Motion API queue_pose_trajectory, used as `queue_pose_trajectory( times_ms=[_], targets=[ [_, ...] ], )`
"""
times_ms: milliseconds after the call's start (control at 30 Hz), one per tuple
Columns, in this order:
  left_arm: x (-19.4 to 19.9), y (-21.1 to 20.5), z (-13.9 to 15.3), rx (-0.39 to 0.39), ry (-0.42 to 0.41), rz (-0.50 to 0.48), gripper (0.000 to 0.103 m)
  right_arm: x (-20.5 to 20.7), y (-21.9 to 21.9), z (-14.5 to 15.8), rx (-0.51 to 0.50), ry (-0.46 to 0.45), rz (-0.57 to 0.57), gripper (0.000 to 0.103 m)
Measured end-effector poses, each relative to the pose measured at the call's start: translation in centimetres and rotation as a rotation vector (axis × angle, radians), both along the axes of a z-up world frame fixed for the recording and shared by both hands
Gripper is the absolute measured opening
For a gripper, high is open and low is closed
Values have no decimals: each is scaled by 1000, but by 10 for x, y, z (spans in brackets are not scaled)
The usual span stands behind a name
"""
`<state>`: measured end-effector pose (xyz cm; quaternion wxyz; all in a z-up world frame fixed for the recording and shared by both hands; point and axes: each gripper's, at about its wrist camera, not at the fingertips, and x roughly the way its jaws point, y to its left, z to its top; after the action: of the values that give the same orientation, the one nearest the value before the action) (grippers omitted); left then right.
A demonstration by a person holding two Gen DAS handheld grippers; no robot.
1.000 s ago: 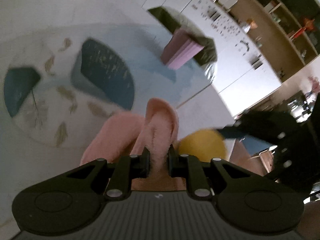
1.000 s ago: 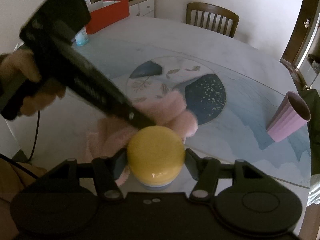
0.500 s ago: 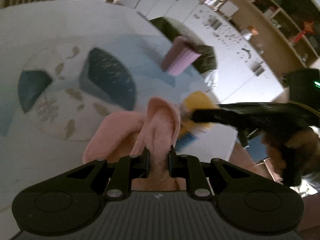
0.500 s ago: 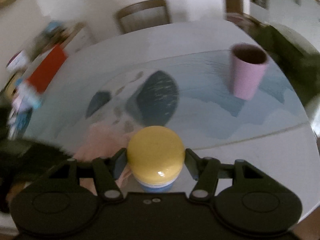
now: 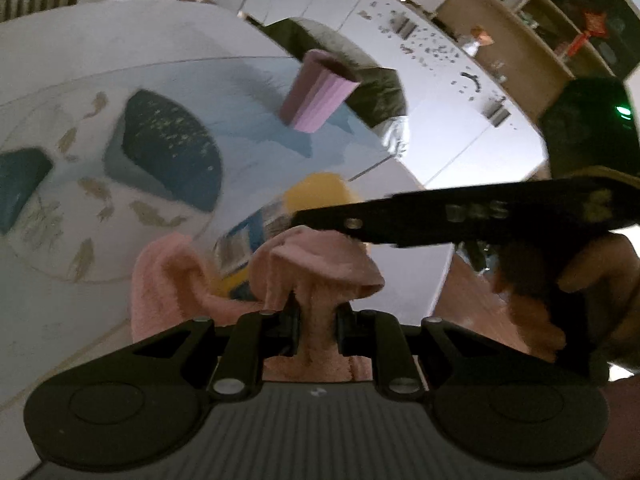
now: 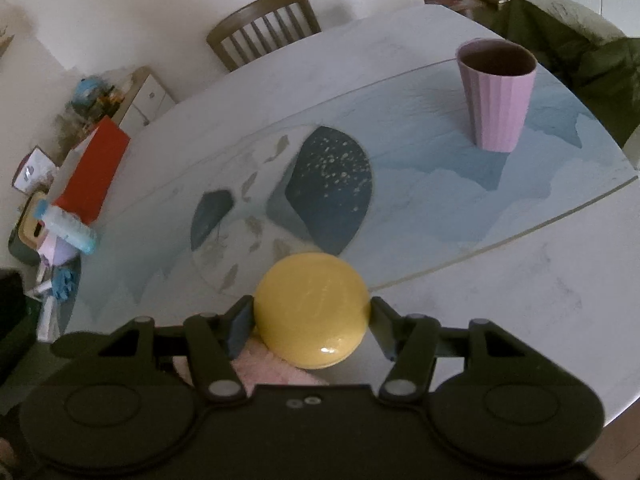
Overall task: Clean container
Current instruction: 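Rub the towel over the yellow cap with the left tool while the right tool holds the bottle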
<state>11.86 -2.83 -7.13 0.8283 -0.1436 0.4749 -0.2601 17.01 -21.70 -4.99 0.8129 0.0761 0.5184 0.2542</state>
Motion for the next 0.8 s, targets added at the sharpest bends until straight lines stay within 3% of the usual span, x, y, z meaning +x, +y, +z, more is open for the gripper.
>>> queue_pose_trajectory(
  times_ms=[267, 433, 633, 800],
  targets=[
    [8, 24, -28, 75, 56, 120, 16, -3, -8, -3, 6, 30, -15, 60],
    [5, 48, -32, 113, 69, 196, 16, -6, -13, 0, -8, 13, 33, 60],
    [-6, 65, -1, 86, -10, 202, 16, -16, -12, 4, -103, -60, 142, 60],
    [-14, 53, 33, 22, -101, 103, 16, -26, -3, 7, -146, -107, 260, 60]
  ],
)
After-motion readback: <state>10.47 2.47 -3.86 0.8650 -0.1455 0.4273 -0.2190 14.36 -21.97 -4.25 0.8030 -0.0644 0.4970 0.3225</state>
